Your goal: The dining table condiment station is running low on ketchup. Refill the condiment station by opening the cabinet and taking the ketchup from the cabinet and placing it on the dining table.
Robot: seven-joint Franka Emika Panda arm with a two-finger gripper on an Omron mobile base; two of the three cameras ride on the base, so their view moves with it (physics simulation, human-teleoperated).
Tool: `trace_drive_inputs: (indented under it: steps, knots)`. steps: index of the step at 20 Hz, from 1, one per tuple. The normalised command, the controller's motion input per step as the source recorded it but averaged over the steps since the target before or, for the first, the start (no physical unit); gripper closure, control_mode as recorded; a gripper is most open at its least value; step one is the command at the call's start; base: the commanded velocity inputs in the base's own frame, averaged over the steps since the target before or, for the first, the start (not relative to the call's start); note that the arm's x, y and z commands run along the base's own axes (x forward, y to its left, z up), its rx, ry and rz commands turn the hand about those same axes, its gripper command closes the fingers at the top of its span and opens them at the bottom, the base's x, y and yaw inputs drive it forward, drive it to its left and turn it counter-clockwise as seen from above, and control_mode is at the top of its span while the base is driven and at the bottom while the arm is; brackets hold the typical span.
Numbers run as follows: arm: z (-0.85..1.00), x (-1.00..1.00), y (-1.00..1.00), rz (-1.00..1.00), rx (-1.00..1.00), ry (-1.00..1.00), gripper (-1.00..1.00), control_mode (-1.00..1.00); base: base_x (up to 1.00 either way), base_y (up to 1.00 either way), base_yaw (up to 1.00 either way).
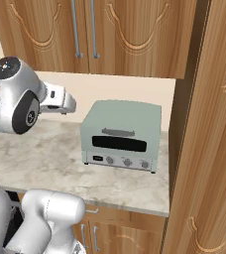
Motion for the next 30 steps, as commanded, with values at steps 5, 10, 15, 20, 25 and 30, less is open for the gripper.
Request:
trace_drive_inputs:
  steps: [5, 10, 15, 20, 25, 30]
  knots:
    - [0.82, -0.11, 0.0, -0.11, 0.0, -0.49, -1.0, -1.0, 0.0, 0.0, 0.0]
    - [0.52, 0.0, 0.0, -0.1, 0.0, -0.32, -1.0, -1.0, 0.0, 0.0, 0.0]
    - [0.43, 0.02, 0.0, -0.01, 0.0, -0.35, -1.0, -1.0, 0.0, 0.0, 0.0]
    - [0.28, 0.33, 0.0, 0.0, 0.0, -0.24, -1.0, -1.0, 0.0, 0.0, 0.0]
    - [0.09, 0.65, 0.07, 0.0, 0.0, -0.08, -1.0, -1.0, 0.0, 0.0, 0.0]
    - [0.05, 0.54, 0.0, 0.0, 0.0, -0.01, -1.0, -1.0, 0.0, 0.0, 0.0]
